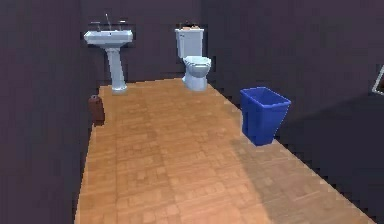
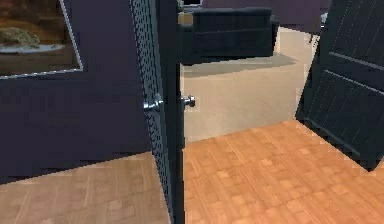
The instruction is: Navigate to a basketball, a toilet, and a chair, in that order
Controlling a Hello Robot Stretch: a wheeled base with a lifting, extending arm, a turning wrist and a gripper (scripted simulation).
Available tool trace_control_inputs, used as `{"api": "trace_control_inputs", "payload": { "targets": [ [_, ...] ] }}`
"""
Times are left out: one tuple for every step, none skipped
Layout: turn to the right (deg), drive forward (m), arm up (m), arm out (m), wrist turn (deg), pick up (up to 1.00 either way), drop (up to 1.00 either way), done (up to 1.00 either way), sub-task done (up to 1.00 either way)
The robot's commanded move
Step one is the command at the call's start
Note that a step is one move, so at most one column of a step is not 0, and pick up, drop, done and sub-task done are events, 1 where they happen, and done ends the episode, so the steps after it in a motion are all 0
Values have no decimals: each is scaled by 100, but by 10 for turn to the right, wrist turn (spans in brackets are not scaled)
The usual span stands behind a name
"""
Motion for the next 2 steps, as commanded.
{"api": "trace_control_inputs", "payload": {
  "targets": [
    [0,100,0,0,0,0,0,0,0],
    [0,100,0,0,0,0,0,0,0]
  ]
}}
